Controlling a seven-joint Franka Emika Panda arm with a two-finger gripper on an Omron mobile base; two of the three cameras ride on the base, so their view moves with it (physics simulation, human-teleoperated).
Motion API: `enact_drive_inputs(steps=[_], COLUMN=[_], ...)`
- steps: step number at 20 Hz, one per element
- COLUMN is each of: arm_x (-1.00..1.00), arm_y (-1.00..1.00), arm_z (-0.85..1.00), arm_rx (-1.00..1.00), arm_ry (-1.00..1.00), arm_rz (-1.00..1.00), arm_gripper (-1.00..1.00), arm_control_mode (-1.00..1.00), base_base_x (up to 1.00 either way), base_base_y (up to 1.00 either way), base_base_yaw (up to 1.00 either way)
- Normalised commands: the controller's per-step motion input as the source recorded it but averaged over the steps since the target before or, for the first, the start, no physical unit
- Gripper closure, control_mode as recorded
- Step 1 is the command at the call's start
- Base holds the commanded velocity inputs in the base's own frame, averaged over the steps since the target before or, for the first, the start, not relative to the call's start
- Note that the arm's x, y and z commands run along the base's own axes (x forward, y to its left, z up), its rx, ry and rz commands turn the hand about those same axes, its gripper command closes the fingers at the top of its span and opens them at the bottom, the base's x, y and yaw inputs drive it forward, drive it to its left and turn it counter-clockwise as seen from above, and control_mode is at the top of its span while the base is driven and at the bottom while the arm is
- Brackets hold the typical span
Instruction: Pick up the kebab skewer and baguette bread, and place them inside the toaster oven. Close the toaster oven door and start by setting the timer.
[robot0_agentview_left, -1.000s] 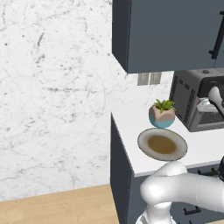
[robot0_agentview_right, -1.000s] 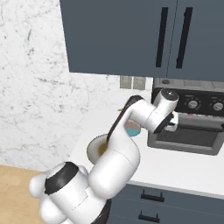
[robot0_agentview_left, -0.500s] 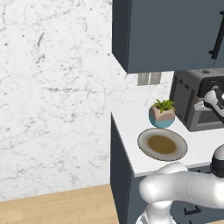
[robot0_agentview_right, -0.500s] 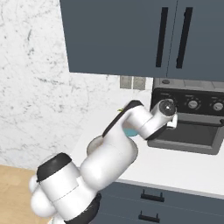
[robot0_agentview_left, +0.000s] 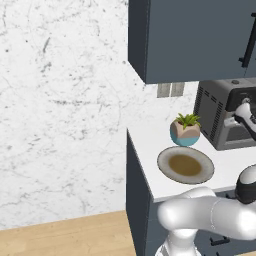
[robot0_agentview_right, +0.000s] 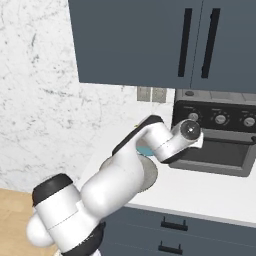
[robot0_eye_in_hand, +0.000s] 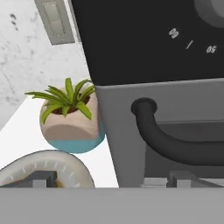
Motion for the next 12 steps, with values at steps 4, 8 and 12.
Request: enact_drive_inputs(steps=[4, 8, 12], arm_x=[-0.76, -1.00, -0.63], arm_y=[-0.34, -0.41, -0.11], arm_z=[0.46, 0.38, 0.08], arm_rx=[0.00, 0.00, 0.00], arm_ry=[-0.02, -0.12, -0.16], arm_rz=[0.00, 0.00, 0.00], arm_gripper=[-1.00, -1.00, -1.00], arm_control_mode=[-1.00, -1.00, -1.00], base_base_x=[0.00, 0.00, 0.00], base_base_y=[0.00, 0.00, 0.00], base_base_yaw=[0.00, 0.00, 0.00])
